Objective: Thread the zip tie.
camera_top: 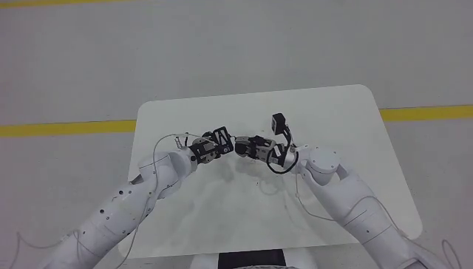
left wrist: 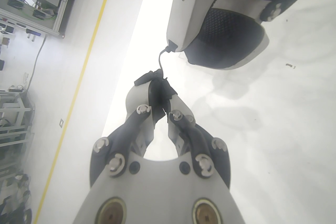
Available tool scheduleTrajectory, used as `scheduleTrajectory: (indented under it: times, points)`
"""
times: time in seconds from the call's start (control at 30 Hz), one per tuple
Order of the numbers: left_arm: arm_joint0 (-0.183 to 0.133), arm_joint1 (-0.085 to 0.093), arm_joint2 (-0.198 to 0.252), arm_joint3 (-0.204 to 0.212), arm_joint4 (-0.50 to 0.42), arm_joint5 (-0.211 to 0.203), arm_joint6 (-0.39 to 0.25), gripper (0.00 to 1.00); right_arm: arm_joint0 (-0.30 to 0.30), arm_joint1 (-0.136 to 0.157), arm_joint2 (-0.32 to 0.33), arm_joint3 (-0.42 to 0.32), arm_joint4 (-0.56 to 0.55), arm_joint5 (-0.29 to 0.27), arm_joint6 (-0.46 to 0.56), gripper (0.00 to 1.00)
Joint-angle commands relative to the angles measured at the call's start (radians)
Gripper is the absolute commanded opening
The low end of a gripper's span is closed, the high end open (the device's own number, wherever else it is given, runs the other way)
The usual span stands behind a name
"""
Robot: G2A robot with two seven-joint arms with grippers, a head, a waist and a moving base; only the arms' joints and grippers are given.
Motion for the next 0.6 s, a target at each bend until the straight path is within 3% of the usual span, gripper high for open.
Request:
scheduleTrajectory:
  times: [0.0,0.57]
  points:
    - [0.000,0.000,0.000,0.000,0.000,0.000,0.000,0.00,-0.002,0.000,0.002,-0.002,0.000,0.000,0.001,0.17]
    - [0.000,0.000,0.000,0.000,0.000,0.000,0.000,0.00,-0.006,-0.001,0.010,-0.004,0.001,-0.001,0.002,0.15]
